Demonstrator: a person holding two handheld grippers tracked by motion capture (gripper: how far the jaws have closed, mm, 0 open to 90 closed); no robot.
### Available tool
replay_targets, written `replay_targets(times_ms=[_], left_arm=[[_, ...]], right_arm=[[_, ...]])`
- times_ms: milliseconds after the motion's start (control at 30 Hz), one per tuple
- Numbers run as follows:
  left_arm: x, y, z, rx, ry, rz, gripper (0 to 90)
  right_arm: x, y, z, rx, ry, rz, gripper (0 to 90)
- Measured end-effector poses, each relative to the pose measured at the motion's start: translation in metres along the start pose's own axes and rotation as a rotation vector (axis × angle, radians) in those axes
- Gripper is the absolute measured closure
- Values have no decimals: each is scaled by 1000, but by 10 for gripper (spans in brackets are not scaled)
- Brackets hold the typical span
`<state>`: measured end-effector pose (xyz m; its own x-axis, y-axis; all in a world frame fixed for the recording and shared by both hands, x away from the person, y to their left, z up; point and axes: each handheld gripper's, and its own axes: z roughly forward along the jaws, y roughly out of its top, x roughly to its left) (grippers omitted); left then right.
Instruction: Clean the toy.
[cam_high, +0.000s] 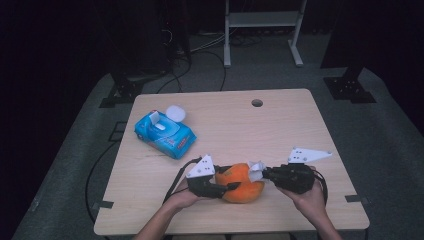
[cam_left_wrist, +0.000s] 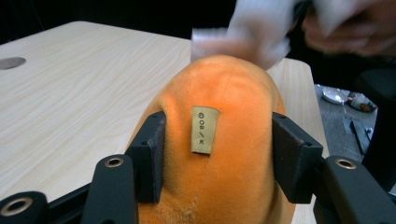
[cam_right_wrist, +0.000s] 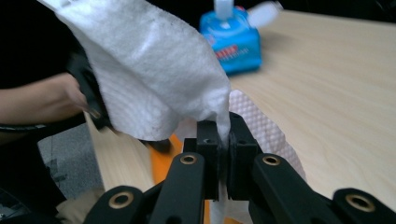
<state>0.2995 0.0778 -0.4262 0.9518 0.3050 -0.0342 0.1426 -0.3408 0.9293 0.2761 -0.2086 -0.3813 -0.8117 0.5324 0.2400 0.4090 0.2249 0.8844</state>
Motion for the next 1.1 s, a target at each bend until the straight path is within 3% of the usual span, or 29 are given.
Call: replay_targets(times_ms=[133, 300, 433, 533, 767, 900, 1033, 1100], left_arm=[[-3, 0, 3, 8, -2, 7, 404], [0, -2, 3, -10, -19, -4, 278], [5, -5, 0, -15, -20, -19, 214], [10, -10, 0, -13, -28, -54, 185], [15, -22, 8, 8, -56, -77, 143], [15, -25, 10, -5, -75, -84, 189], [10, -19, 7, 12, -33, -62, 381], [6, -11, 4, 5, -16, -38, 417]], right_arm=[[5, 2, 9, 36, -2, -29, 853], [-6, -10, 14, 94, -23, 0, 851], [-12, -12, 10, 106, -58, 7, 851], [-16, -15, 7, 113, -68, 22, 850], [-28, -21, 1, 123, -81, 58, 849], [-28, -21, 1, 125, -81, 60, 849], [-28, -21, 0, 115, -74, 67, 849], [-28, -20, -1, 103, -74, 71, 849]])
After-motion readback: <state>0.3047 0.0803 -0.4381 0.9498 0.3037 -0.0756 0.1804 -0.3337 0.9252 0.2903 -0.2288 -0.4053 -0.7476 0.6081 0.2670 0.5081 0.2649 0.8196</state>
